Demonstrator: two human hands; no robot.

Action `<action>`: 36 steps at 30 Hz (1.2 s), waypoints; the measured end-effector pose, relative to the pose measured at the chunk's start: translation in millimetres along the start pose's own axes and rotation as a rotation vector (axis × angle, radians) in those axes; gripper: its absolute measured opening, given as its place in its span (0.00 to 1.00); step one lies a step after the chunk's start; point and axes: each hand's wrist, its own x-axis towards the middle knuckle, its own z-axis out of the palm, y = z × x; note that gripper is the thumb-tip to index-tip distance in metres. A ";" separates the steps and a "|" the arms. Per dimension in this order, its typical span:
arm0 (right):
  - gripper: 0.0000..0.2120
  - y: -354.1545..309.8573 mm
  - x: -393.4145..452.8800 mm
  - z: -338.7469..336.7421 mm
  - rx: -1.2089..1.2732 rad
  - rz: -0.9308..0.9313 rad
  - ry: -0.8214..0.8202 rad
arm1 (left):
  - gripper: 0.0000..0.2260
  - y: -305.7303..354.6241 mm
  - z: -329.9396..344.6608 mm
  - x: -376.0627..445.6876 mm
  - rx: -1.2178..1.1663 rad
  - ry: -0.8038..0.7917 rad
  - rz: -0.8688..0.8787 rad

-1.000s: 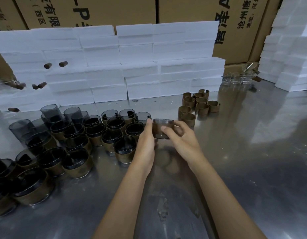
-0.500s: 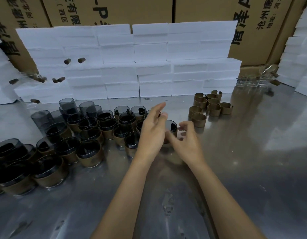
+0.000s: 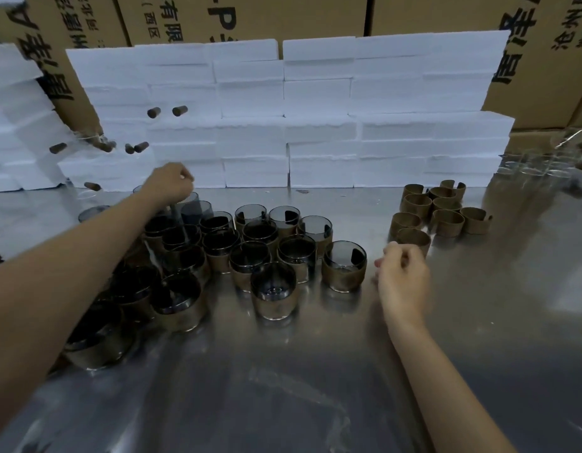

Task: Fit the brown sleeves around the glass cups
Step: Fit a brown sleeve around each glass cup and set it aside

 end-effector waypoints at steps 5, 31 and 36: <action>0.13 2.7 1.2 0.1 -0.016 -0.005 0.004 | 0.13 -39.2 5.0 30.4 0.275 -0.171 0.067; 0.11 -5.9 -3.6 -14.5 0.208 -0.001 -0.027 | 0.08 134.0 0.7 -97.3 -0.909 -0.184 0.180; 0.21 -29.1 -11.7 -38.6 0.416 0.089 -0.235 | 0.09 177.4 51.1 -186.7 -0.879 -0.313 0.291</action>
